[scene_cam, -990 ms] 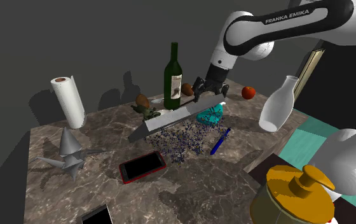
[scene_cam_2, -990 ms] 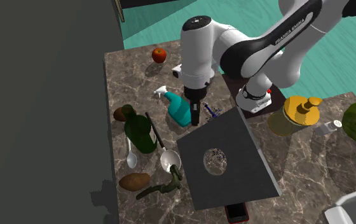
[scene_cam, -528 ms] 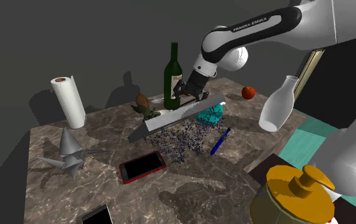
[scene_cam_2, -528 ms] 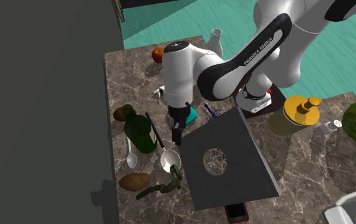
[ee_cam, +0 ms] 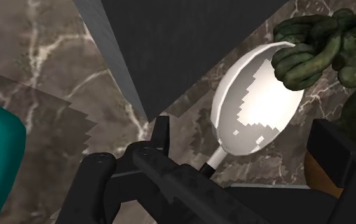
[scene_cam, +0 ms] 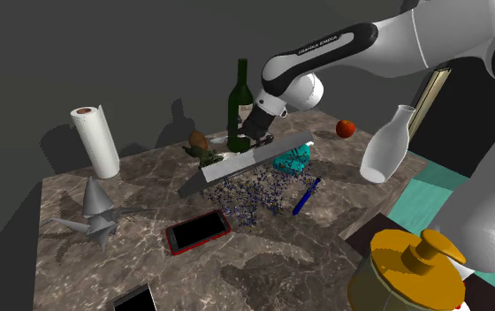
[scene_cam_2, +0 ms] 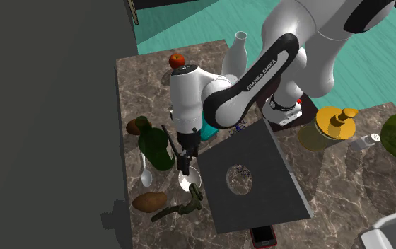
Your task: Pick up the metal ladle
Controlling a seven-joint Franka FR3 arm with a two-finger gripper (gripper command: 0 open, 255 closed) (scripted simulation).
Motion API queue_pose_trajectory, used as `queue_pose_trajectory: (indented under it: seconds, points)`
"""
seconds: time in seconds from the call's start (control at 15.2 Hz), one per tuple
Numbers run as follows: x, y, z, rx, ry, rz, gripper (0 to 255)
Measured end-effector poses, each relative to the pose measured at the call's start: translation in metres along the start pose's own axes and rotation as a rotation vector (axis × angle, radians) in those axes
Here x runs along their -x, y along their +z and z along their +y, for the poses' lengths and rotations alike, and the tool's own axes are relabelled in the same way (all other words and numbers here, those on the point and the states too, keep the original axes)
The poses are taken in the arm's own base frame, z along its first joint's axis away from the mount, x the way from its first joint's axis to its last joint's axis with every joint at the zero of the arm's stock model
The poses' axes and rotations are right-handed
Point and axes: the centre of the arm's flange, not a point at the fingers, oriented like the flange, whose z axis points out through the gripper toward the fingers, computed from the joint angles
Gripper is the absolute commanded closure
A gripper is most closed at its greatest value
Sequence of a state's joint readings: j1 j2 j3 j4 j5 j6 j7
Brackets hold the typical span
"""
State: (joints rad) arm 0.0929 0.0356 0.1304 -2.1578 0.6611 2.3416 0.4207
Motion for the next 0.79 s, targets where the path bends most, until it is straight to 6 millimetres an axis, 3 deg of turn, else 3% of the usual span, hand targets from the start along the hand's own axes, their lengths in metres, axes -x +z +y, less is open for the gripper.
queue_pose_trajectory:
  seconds: [0.26,0.33,0.79]
  points:
    - [-0.006,0.015,0.006,-0.008,-0.001,0.008,0]
    - [-0.006,0.016,0.007,-0.008,-0.001,0.008,255]
    - [-0.005,0.021,0.012,-0.001,0.001,0.001,255]
